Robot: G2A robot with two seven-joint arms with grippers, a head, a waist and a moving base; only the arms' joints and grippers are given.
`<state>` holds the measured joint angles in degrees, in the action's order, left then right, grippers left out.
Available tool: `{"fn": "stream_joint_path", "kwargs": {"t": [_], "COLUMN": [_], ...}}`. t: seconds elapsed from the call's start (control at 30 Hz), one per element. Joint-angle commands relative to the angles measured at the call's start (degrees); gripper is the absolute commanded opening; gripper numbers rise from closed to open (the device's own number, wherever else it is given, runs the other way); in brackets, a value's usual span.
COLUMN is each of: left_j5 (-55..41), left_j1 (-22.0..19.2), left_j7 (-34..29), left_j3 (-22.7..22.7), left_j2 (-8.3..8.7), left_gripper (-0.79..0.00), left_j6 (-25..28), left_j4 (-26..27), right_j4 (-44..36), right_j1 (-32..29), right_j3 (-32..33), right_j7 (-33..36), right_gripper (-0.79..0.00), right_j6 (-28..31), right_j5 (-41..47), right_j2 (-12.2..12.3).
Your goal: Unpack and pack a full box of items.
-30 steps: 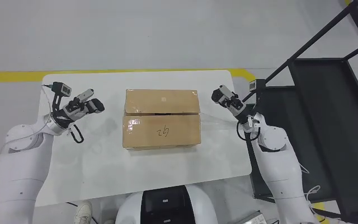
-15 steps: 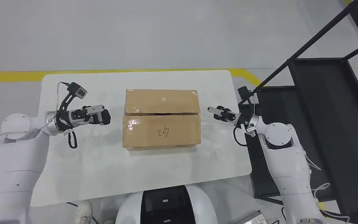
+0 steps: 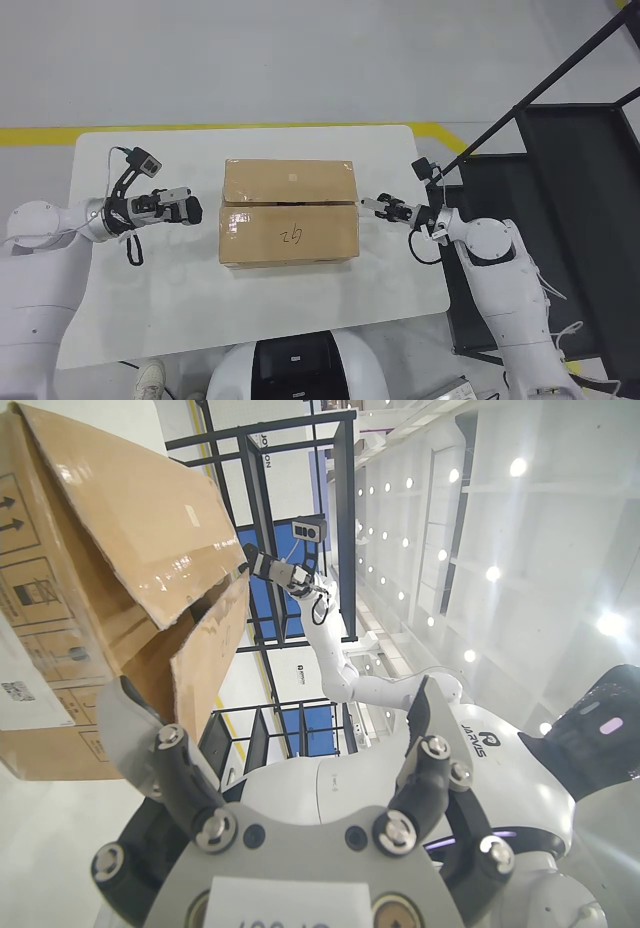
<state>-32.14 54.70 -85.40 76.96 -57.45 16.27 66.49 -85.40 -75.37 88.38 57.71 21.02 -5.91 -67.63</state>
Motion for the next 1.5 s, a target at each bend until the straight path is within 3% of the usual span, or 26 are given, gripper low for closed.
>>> {"fn": "stream_joint_path", "kwargs": {"t": [0.0, 0.33, 0.7, 1.13, 1.47], "left_j5": [-0.5, -1.2, -2.8, -5.0, -6.1], "left_j1": [-0.9, -5.3, -6.8, -8.1, -7.9], "left_j7": [-0.2, 0.2, 0.2, -0.8, -1.2], "left_j3": [-1.2, -5.3, -6.1, -8.4, -9.5], "left_j2": [-0.28, -1.38, -1.68, -2.42, -2.61], "left_gripper": [0.000, 0.000, 0.000, 0.000, 0.000], "left_j6": [0.0, 1.4, 2.5, 1.9, 1.4], "left_j4": [-0.6, -5.6, -9.3, -11.8, -11.2], "right_j4": [1.8, 4.1, -3.9, -11.1, -13.7], "right_j1": [1.3, 3.7, -1.0, -3.3, -0.5], "right_j3": [-0.7, -3.8, -3.4, -9.3, -21.0], "right_j7": [0.5, 7.2, 16.7, 20.4, 20.2], "right_gripper": [0.000, 0.000, 0.000, 0.000, 0.000], "right_j6": [0.5, 4.9, 8.8, 5.1, 5.4], "right_j5": [0.2, 4.1, 15.0, 24.1, 23.5], "right_j2": [0.1, 0.7, 2.4, 7.5, 11.6]}}
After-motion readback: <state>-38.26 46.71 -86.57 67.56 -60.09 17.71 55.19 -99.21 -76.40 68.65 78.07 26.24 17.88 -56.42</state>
